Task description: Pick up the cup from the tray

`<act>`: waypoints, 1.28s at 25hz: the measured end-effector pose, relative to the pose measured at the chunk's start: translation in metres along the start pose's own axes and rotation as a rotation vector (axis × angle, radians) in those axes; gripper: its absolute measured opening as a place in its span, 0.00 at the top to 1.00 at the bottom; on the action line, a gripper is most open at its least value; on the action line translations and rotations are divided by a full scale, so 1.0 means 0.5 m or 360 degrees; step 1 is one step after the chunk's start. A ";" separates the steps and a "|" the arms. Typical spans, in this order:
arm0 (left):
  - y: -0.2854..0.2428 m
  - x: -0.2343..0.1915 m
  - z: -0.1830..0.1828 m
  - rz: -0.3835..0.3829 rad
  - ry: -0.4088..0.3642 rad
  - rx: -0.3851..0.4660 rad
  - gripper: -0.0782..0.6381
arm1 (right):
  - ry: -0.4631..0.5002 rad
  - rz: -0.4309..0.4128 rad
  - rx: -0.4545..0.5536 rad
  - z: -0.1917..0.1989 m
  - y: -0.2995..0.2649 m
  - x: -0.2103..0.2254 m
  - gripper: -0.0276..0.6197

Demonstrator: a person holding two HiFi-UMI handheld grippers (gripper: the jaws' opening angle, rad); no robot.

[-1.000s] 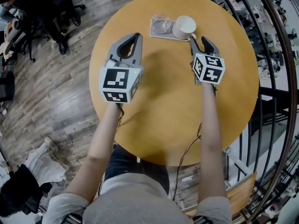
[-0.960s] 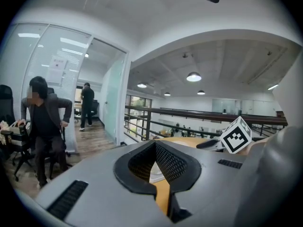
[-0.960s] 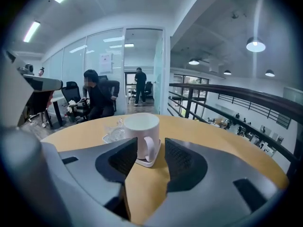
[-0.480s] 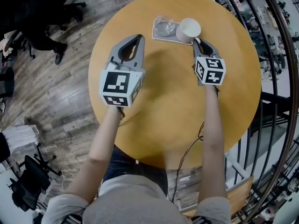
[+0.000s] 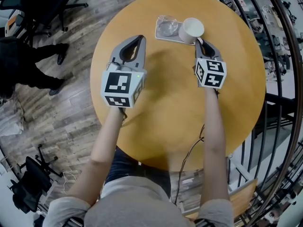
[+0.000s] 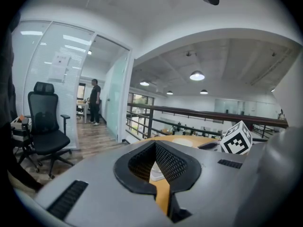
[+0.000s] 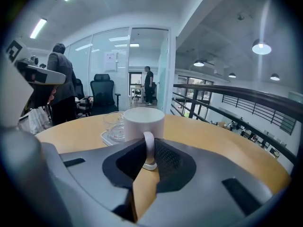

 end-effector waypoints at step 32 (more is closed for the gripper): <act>0.039 0.051 -0.033 0.0050 -0.0025 0.0058 0.88 | -0.0330 0.0219 0.0040 0.114 0.181 0.050 0.89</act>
Point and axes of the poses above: the fingertips, and each gripper's own axes: y backward along the fingers, x to its right, z out of its underside, the point moved 5 cm from there along y, backward along the fingers, and after that the axes turned 3 degrees about -x, right-handed, at the moved point
